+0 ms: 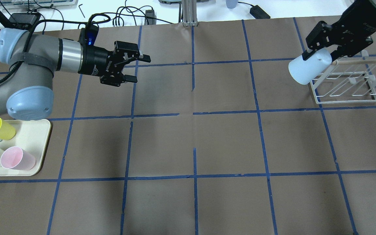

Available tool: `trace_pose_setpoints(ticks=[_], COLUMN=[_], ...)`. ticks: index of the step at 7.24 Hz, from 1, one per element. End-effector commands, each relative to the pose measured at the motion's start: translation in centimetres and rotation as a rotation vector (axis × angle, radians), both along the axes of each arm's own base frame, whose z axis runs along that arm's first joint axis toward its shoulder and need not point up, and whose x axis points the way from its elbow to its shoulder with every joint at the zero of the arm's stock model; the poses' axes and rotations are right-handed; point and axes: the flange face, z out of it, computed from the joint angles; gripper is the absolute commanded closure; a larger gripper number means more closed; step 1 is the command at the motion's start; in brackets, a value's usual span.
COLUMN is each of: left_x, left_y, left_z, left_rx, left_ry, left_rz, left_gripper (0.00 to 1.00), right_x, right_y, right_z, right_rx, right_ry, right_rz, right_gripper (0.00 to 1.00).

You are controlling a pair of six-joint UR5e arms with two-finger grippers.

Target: Transfer IKEA cup to right arm and place on rack

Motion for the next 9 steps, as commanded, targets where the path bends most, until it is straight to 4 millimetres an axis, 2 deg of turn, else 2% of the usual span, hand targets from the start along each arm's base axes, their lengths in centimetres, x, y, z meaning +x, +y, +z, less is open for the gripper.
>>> trace_pose_setpoints(ticks=[1, 2, 3, 4, 6, 7, 9], left_x=[1.5, 0.4, -2.0, -3.8, -3.9, -3.8, -2.9], left_y=[-0.7, -1.5, -1.3, -0.3, 2.7, 4.1, 4.1], left_z=[2.9, 4.6, 7.3, 10.2, 15.8, 16.6, 16.3], left_rx=[0.063, 0.081, 0.09, 0.088, 0.068, 0.065, 0.055], left_ry=[-0.338, -0.498, -0.633, -0.747, -0.851, -0.851, -0.796], left_rz=[0.003, -0.031, -0.086, -0.127, -0.227, -0.251, -0.232], left_gripper=[0.0, 0.0, 0.0, 0.0, 0.0, 0.0, 0.0], right_x=[-5.7, -6.7, -7.9, -9.2, -10.1, -10.1, -10.1], right_y=[-2.2, -3.5, -3.9, -3.9, -3.5, -3.4, -3.2], right_z=[-1.9, -2.7, -2.8, -4.0, -4.8, -4.9, -5.7], right_rx=[-0.05, -0.088, -0.106, -0.09, -0.058, -0.048, -0.031], right_ry=[0.202, 0.26, 0.3, 0.301, 0.3, 0.306, 0.3], right_rz=[0.002, 0.037, 0.034, 0.016, 0.004, 0.004, 0.011], right_gripper=[0.77, 0.77, 0.77, 0.77, 0.77, 0.77, 0.77])
